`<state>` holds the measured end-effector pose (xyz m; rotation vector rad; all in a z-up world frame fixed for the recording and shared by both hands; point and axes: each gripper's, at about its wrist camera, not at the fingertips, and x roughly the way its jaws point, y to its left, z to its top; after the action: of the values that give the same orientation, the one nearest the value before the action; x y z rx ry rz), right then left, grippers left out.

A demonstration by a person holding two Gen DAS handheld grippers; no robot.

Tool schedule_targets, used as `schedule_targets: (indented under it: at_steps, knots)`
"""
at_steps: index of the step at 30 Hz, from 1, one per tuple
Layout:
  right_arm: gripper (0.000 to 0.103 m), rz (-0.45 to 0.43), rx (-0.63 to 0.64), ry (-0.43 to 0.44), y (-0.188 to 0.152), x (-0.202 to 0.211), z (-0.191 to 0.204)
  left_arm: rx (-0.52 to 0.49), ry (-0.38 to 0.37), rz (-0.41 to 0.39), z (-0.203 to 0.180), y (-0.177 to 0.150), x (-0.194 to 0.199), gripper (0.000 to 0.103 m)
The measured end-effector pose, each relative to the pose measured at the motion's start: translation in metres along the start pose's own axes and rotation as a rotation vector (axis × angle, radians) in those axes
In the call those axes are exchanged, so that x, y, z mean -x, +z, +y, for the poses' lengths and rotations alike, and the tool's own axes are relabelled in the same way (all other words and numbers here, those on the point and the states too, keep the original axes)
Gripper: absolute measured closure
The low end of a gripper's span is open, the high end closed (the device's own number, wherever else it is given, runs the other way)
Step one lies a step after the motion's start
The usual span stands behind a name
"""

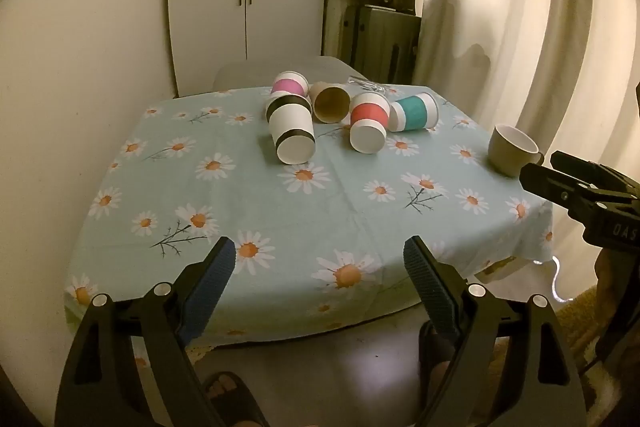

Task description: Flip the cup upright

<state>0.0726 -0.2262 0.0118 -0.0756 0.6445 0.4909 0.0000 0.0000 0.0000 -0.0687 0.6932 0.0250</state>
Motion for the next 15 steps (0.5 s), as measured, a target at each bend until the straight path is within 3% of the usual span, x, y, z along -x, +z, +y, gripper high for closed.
schedule_targets:
  at_steps: [15]
  knots:
    - [0.005, 0.006, -0.003, 0.000, -0.0005, -0.0003, 0.0000, 0.002, 0.004, 0.001, 0.0025, 0.0053, 0.0001, 0.019]
